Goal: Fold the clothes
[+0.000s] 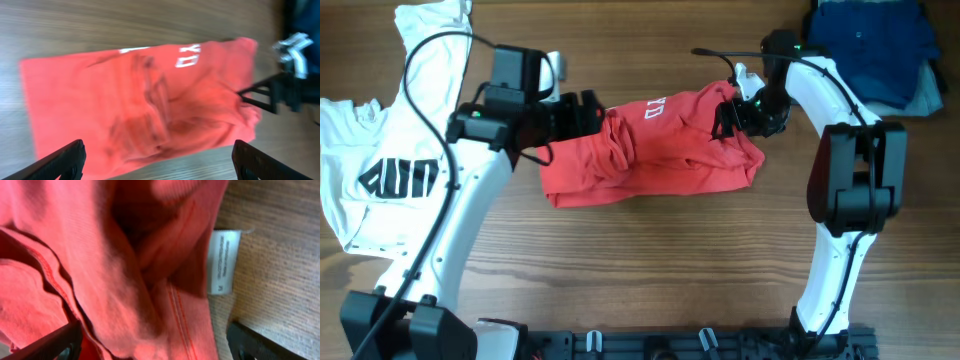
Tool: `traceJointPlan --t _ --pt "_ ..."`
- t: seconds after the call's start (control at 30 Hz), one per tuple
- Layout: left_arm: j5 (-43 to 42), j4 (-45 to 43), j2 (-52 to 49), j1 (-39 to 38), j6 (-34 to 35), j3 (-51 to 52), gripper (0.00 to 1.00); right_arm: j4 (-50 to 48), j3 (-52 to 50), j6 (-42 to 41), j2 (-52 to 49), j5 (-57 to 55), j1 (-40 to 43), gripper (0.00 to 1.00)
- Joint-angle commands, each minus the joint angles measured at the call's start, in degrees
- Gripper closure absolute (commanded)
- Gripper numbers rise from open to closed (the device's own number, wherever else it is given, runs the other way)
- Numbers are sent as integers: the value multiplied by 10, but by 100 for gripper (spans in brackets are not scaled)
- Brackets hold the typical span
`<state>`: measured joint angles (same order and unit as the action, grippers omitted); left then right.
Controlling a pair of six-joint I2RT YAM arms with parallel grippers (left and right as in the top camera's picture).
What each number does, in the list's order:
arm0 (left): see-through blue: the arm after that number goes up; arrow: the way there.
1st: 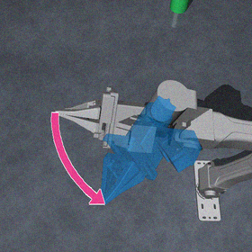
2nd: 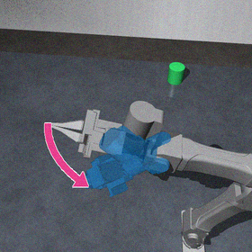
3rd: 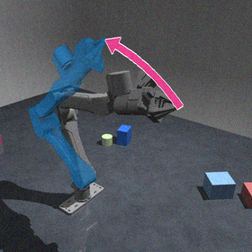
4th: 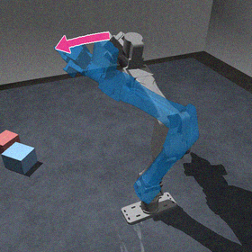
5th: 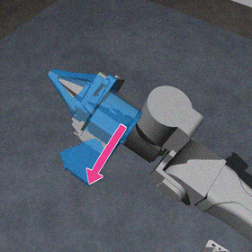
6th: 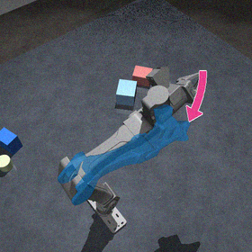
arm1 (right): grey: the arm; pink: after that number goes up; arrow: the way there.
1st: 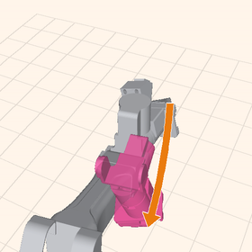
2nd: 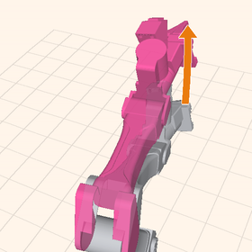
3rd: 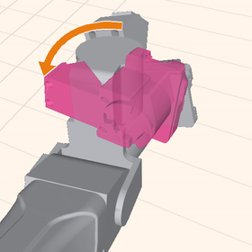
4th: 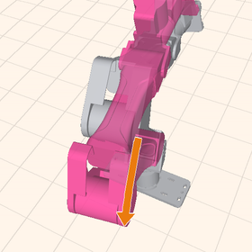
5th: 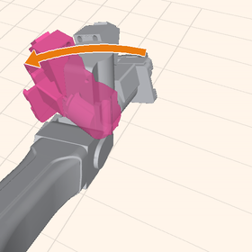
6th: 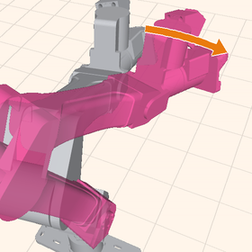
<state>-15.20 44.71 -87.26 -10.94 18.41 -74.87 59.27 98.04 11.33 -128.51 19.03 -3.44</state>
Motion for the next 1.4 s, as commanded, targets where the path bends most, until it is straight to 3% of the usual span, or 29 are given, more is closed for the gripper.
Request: traceJointPlan --t 0.0,0.1,0.2,0.27,0.4,0.47,0.67,0.97,1.2,1.37 --pt "41 24 8 30 -2 -6 6 -33 -44 40 3 40 -1 5" --pt "83 38 8 42 -2 -6 5 -77 -85 52 3 99 -2 8" --pt "133 45 8 50 -2 -6 1 -120 -120 49 3 118 -5 18" --pt "163 49 8 56 -2 -6 0 -146 -138 30 3 119 -6 35" --pt "203 57 7 66 -2 -6 0 -171 -144 -12 4 93 -2 84" --pt "205 61 7 72 -2 -6 0 -181 -143 -42 4 72 4 96" --pt "205 66 7 82 -1 -6 0 -177 -104 -85 4 69 54 96" --pt "205 74 7 82 -2 -6 0 -84 -26 -83 4 69 133 96" --pt "249 74 7 82 -1 -6 0 3 73 -83 27 69 103 96" --pt "288 75 7 83 -1 -6 0 24 89 -92 63 69 47 96"
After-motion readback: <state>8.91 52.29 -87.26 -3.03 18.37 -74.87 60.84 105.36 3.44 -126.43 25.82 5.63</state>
